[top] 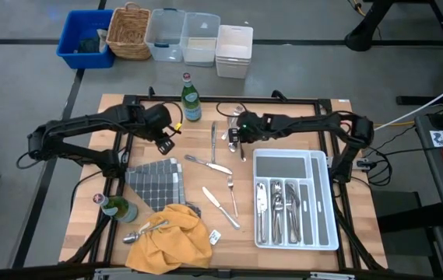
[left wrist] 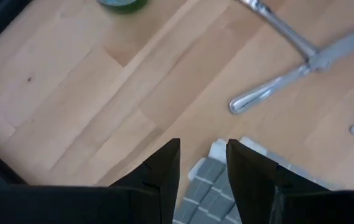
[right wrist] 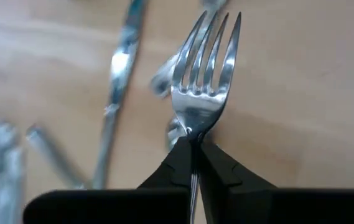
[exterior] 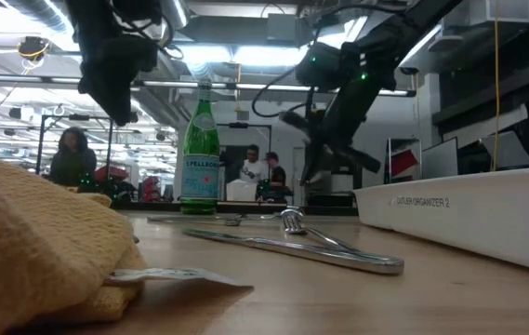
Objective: Sort silverware
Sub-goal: Stack the silver fork into the white utensil tray with the other silver forks
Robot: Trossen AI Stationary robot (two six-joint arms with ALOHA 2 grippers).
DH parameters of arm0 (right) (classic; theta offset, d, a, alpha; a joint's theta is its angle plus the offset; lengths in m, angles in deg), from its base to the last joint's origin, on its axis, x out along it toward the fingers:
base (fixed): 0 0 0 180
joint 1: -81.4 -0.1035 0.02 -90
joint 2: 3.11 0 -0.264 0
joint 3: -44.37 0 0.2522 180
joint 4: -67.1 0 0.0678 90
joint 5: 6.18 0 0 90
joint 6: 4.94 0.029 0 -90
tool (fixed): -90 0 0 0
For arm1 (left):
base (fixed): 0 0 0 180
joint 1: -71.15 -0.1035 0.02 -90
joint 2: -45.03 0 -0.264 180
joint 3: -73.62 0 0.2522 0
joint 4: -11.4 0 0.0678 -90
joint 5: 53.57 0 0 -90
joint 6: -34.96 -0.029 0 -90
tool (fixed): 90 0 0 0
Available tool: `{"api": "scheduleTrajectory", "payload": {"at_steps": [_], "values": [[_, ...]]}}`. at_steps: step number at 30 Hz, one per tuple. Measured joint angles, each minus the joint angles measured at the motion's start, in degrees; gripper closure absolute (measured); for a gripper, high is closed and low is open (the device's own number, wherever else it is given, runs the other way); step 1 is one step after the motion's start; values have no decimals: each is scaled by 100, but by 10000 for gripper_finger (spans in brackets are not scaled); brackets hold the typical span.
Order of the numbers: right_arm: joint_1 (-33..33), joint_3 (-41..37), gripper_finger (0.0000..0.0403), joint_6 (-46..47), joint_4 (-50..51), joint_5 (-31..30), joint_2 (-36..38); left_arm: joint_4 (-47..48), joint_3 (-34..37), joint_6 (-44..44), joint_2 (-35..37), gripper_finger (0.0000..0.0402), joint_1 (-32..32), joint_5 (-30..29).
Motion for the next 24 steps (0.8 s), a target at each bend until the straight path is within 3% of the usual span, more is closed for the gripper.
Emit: {"api": "scheduleTrajectory", "payload": {"at_steps": [4, 11, 24], "values": [[-28, 2, 392, 0, -37, 590, 199, -24, 111, -117, 1, 284, 4, 75], [-196, 7, 392, 2, -68, 1008, 537, -368, 115, -289, 1, 284, 4, 105], [-1164, 15, 393, 641, -25, 1314, 1400, -1322, 115, -400, -4, 284, 71, 164]]}}
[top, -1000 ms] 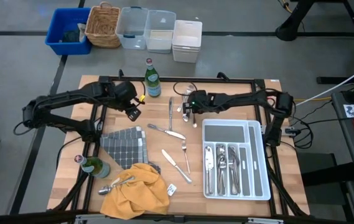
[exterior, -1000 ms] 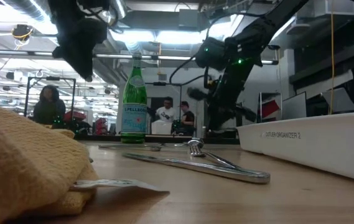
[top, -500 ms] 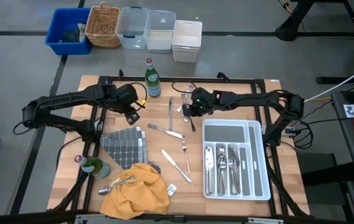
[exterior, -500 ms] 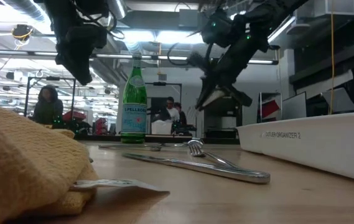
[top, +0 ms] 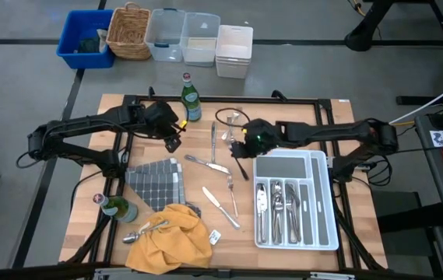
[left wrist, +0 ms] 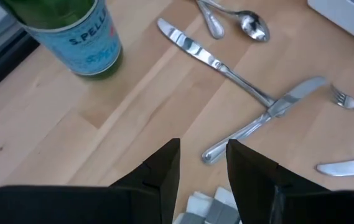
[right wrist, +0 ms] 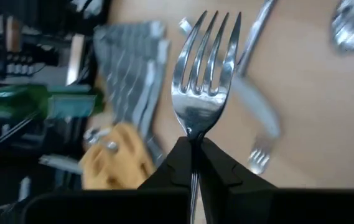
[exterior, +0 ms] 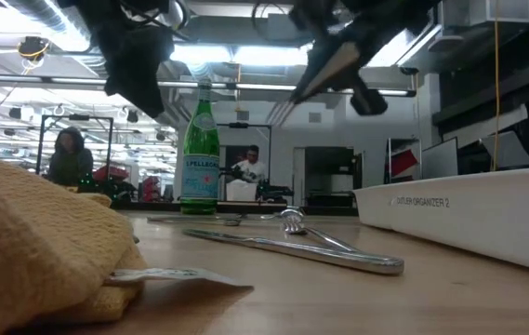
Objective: Sort silverware
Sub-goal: Stack the silver fork into the white utensil tray with the other silver forks
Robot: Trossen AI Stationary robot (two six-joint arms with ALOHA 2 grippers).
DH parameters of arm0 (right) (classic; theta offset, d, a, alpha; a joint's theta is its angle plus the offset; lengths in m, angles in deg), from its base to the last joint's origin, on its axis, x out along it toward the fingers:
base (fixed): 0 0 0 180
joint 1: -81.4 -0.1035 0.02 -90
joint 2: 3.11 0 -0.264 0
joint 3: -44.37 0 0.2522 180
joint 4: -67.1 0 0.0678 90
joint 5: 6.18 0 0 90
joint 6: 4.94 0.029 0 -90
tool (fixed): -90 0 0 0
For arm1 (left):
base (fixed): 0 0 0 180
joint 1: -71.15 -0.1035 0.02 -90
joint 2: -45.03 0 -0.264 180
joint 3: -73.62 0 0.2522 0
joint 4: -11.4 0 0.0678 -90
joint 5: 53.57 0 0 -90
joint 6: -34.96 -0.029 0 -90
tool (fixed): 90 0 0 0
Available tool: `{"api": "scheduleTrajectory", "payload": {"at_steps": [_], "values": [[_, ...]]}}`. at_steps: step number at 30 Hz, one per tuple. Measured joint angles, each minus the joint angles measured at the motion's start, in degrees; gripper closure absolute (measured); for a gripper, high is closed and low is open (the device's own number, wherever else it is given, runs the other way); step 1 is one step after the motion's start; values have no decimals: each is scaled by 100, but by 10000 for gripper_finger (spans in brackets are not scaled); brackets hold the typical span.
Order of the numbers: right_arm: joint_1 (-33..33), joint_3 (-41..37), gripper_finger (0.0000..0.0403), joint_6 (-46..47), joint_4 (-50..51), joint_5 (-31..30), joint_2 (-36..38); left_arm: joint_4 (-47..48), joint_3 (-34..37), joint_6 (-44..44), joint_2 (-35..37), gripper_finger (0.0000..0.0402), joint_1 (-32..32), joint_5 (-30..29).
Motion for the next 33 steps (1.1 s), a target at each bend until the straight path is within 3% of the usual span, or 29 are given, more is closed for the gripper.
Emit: {"api": "scheduleTrajectory", "payload": {"at_steps": [15, 21, 26, 33], "values": [[-1987, 5, 389, 2044, 669, -240, 263, -15, -2, 69, 0, 284, 460, 2], [-2772, 5, 390, 2967, 1288, -863, 261, -39, -2, 475, 0, 284, 679, 2], [-3369, 5, 390, 3973, 2135, -1776, 168, -101, -4, 659, 0, 284, 865, 1], [-3803, 5, 392, 4576, 2888, -1905, 57, -435, -7, 672, -3, 284, 1136, 0]]}}
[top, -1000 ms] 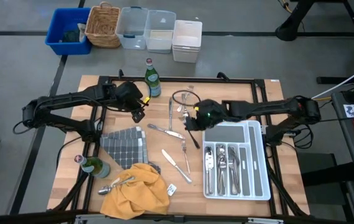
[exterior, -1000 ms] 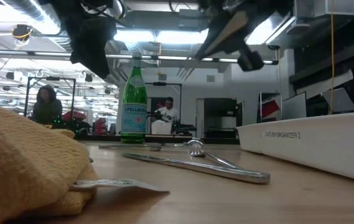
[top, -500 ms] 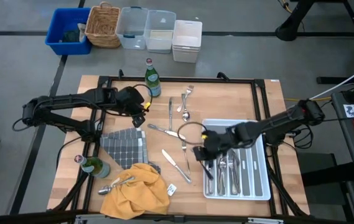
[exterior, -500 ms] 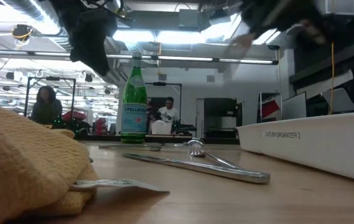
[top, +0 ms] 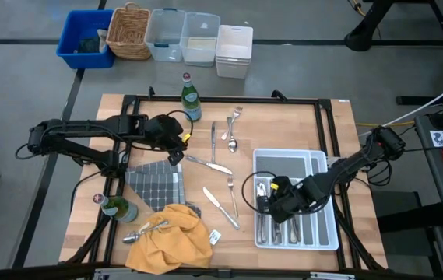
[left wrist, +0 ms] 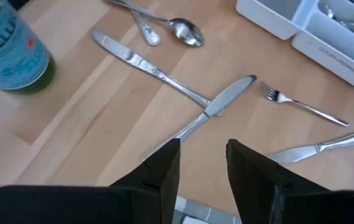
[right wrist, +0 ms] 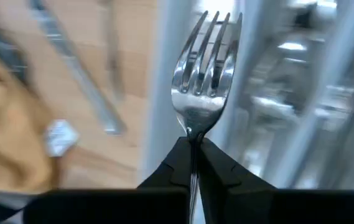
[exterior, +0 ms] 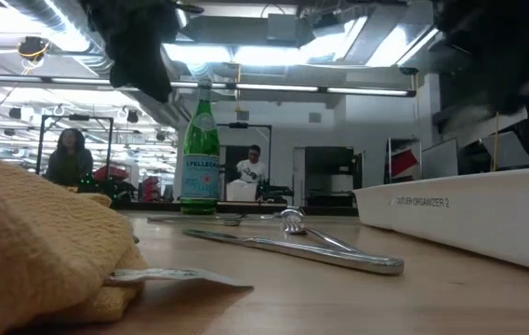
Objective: Sort silverware
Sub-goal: Stack the silver fork into the white utensil tray with the other silver forks, then stack the silver knife into the white utensil tray with the other silver knives
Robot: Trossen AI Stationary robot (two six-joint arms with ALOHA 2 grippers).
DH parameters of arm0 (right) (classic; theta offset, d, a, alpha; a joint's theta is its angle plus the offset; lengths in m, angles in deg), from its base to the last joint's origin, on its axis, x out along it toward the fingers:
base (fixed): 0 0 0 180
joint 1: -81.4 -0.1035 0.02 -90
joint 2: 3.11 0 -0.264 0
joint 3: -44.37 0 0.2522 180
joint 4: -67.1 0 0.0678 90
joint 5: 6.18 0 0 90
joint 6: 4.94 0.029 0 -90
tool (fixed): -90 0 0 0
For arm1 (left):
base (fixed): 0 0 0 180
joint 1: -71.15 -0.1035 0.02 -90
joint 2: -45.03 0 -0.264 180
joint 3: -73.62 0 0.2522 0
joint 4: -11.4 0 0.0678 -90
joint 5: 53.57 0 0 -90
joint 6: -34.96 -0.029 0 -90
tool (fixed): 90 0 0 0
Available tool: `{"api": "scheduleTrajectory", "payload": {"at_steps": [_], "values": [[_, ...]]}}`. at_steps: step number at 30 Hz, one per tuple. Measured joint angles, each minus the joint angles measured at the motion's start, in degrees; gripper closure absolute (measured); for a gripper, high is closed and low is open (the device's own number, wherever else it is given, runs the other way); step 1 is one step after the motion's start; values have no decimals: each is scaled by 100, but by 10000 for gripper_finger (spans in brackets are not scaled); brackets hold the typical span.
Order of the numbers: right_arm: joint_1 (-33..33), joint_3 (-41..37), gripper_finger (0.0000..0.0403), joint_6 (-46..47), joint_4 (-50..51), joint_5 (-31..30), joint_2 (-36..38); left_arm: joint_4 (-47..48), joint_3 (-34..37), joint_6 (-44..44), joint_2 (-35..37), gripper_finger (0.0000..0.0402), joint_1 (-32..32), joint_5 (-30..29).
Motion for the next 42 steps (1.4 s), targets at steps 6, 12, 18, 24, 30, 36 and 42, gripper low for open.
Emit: {"api": "scheduleTrajectory", "payload": {"at_steps": [6, 12, 18, 24, 30, 36, 42], "values": [[-259, 0, 391, 476, 954, 508, 2, -124, -4, -8, -2, 284, 127, 0], [-572, 0, 393, 973, 1621, 604, 4, -119, -2, -14, -2, 284, 129, -2], [-745, -41, 391, 1097, 1959, 604, -195, -118, -2, -22, -2, 284, 129, -2], [-737, -142, 388, 905, 1828, 430, -579, -115, -2, -22, -2, 284, 129, -4], [-737, -214, 369, 896, 1908, 340, -950, -114, -2, -12, -2, 284, 129, -4], [-731, -214, 337, 894, 1900, 344, -1160, -91, -2, 204, -2, 284, 163, -4], [-731, -214, 302, 892, 1893, 349, -1176, -89, -2, 552, -2, 284, 366, -5]]}}
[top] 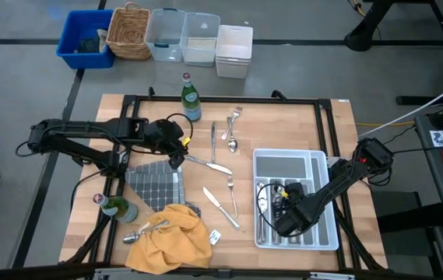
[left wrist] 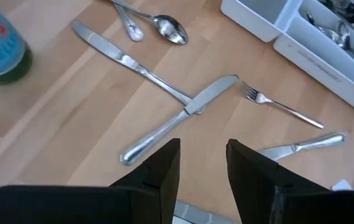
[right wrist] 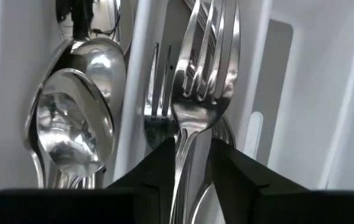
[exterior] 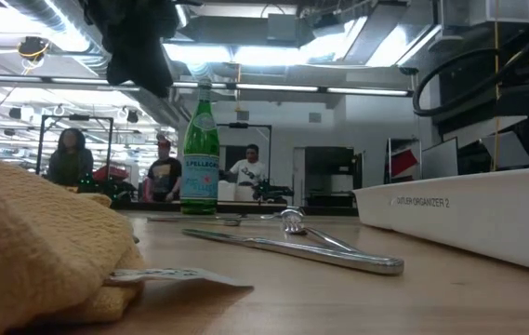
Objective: Sort silverware
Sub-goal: Stack the silver knife into the white utensil tray with the other silver knives
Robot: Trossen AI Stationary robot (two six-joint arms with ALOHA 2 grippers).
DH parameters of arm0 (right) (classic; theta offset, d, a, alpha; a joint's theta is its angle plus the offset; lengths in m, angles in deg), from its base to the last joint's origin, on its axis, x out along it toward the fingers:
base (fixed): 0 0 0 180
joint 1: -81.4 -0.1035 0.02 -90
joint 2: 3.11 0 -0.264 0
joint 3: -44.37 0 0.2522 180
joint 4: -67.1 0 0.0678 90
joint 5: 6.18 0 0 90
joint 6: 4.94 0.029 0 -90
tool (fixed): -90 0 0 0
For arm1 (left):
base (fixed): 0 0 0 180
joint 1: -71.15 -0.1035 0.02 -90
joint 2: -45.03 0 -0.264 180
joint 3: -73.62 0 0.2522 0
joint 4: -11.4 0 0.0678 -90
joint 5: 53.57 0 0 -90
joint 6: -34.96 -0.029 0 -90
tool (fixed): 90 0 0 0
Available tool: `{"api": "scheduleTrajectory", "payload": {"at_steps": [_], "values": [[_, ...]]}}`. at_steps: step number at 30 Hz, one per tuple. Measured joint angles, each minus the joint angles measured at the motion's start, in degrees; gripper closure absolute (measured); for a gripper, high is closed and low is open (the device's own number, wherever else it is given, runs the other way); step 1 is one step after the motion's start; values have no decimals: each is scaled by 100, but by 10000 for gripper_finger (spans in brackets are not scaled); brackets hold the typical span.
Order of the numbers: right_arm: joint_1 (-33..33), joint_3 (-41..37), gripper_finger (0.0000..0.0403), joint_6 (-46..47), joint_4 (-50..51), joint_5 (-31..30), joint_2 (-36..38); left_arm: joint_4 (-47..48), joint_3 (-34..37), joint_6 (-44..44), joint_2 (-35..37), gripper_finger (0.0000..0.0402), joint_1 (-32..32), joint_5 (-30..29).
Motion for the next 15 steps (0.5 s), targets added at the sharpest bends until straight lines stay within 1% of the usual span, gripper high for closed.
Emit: {"api": "scheduleTrajectory", "payload": {"at_steps": [2, 6, 9, 11, 15], "values": [[0, 0, 296, 0, 0, 30, 0, 0, 0, 37, 0, 284, 84, 0], [2, 2, 293, -9, -17, 322, 20, -30, 0, 144, 0, 284, 203, 0], [2, 32, 293, -139, 20, 391, 145, -267, 2, 221, 0, 284, 209, 2], [2, 113, 293, -301, 112, 330, 270, -507, 2, -49, -27, 284, 204, 0], [11, 348, 293, -428, 601, -3, 485, -1181, 2, -944, -271, 284, 208, -2]]}}
